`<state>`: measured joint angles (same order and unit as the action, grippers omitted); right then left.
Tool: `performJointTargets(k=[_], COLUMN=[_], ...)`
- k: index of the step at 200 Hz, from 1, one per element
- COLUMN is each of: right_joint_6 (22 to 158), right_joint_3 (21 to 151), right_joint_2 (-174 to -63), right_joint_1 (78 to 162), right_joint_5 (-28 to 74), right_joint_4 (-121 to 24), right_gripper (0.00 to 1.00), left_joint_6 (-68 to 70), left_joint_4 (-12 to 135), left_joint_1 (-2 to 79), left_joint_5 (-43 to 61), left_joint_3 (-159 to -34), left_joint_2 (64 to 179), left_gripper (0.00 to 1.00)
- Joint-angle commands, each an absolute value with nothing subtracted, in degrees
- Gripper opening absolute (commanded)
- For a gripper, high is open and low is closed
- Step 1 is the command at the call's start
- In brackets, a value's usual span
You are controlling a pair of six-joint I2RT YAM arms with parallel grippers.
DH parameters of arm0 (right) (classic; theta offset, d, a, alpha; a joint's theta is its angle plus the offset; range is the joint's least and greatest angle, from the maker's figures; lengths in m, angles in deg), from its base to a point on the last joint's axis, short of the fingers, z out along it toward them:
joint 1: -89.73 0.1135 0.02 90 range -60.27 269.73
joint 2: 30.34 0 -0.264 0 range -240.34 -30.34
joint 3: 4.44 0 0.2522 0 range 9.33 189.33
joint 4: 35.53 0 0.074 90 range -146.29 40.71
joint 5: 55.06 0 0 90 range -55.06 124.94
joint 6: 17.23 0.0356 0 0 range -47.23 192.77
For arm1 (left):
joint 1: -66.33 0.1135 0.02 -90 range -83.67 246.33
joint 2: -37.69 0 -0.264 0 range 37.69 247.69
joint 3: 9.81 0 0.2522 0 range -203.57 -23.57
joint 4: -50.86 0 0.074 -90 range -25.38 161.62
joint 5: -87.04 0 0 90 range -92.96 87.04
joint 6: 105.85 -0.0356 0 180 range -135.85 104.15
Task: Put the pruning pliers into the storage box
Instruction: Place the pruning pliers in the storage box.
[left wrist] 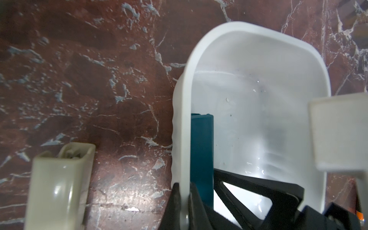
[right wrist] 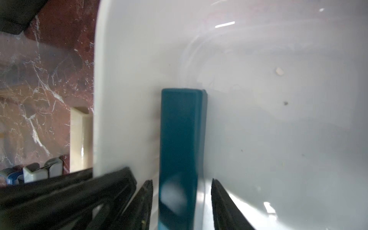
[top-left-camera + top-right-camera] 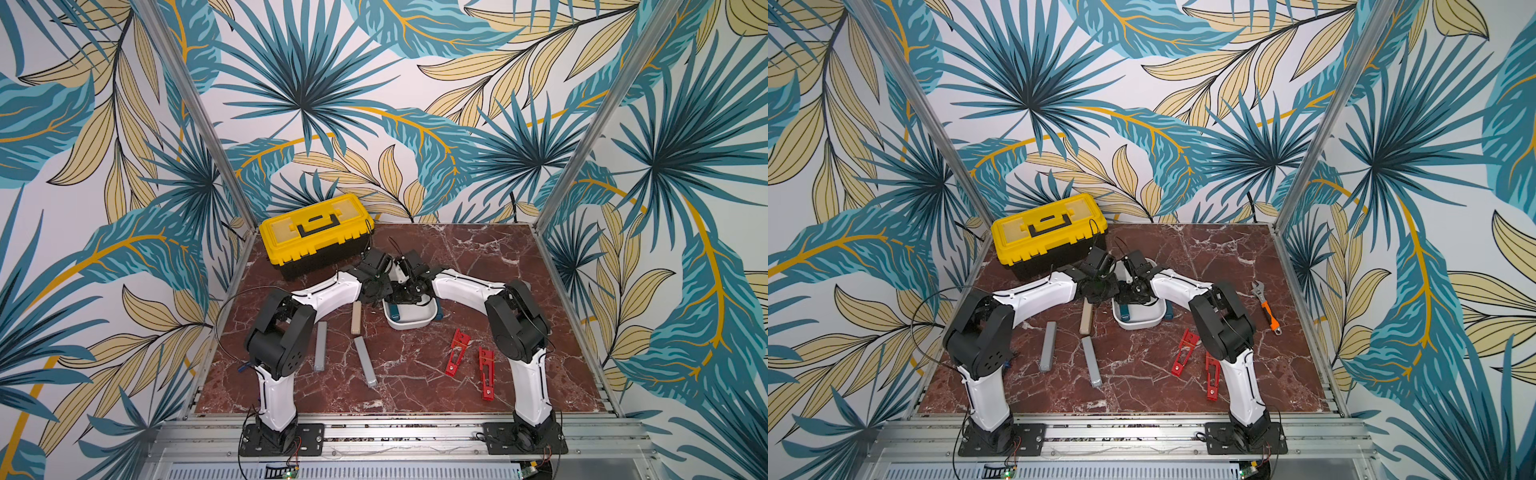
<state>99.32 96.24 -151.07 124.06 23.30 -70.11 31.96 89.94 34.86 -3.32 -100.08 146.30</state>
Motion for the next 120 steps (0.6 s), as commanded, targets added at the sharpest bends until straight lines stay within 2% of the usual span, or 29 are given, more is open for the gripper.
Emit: performJointTargets(k=[1,120], right_joint_6=[98.62,98.17], right_joint_3=[95.05,92.53], right_joint_2=[-148.3,-145.28], right_joint_1=[124.58,124.58], right_joint_5=[20.62,21.54], right_joint_4=[-68.4,-67.73], right_gripper=[0.5,0.5], left_joint_6=[31.61,31.35], left_joint_4=[88.88,86.96], left_joint_1=[34.6,34.65], left_joint_5=[-2.52,-1.76], left_joint_3=[-100.57,-99.34], left_joint_2=[145.18,144.61], left_gripper=[0.0,0.0])
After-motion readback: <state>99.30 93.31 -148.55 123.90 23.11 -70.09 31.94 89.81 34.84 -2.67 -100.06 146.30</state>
